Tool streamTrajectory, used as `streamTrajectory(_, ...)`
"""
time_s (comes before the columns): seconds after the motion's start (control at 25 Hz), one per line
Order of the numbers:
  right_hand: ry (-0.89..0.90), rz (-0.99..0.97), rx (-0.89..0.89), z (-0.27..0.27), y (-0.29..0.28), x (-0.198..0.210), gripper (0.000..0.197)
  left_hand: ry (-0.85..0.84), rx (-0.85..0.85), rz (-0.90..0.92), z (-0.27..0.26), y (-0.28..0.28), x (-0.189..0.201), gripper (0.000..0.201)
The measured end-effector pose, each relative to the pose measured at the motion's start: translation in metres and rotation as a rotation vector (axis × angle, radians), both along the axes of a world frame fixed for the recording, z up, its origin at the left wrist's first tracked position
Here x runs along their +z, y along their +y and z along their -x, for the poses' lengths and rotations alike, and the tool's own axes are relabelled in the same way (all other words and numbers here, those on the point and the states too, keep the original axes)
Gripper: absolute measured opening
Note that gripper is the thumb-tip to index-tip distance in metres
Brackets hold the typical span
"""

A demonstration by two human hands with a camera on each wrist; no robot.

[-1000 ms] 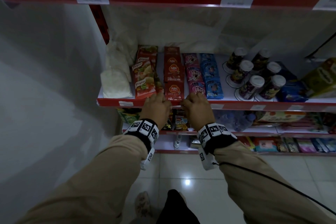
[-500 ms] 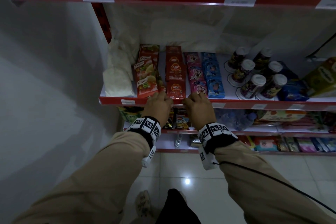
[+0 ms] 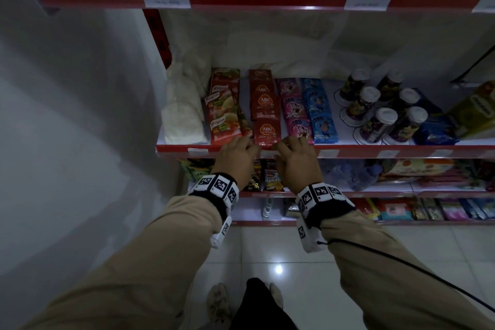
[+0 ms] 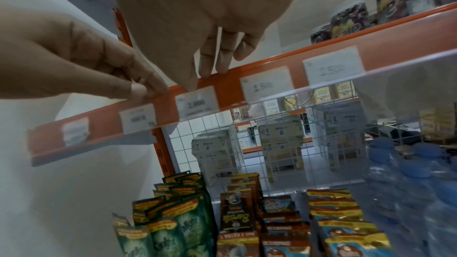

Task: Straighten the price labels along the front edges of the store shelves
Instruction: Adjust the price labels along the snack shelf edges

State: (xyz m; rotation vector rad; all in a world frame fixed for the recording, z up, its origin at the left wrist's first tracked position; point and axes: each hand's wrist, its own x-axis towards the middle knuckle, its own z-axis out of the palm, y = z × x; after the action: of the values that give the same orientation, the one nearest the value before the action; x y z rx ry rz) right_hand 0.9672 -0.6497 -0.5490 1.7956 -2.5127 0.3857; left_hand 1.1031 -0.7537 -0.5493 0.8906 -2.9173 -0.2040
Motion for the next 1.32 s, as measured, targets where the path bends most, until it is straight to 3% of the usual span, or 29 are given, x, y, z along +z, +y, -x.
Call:
streamTrajectory(0.36, -0.068, 0.057, 0.071, -0.044, -0.034, 0.000, 0.030, 0.026, 0.025, 0.038, -0.062, -0.032, -0.003, 0.032)
streamTrajectory(0.52, -0.066, 0.138, 0.127, -0.056, -0.035, -0.007, 0.036, -0.036, 0.000, -0.006, -0.068, -0.033, -0.006, 0.043)
streamTrajectory(0.76, 0.008, 0.083, 0.095, -0.061, -0.037, -0.014, 0.039, -0.086, 0.004, -0.041, -0.066, -0.031, -0.003, 0.050)
streamTrajectory(1.04, -0.026, 0.137, 0.028, -0.062, -0.043, -0.016, 0.018, -0.057, -0.003, -0.073, -0.068, -0.034, -0.003, 0.047)
streamTrajectory(1.16, -0.215, 0.215, 0.010, -0.056, -0.045, -0.014, 0.008, 0.070, 0.018, -0.147, -0.069, -0.040, -0.002, 0.039)
streamTrajectory(1.32, -0.795, 0.409, -0.220, -0.053, -0.053, -0.006, 0.013, 0.267, 0.091, -0.274, -0.066, -0.045, 0.002, 0.028)
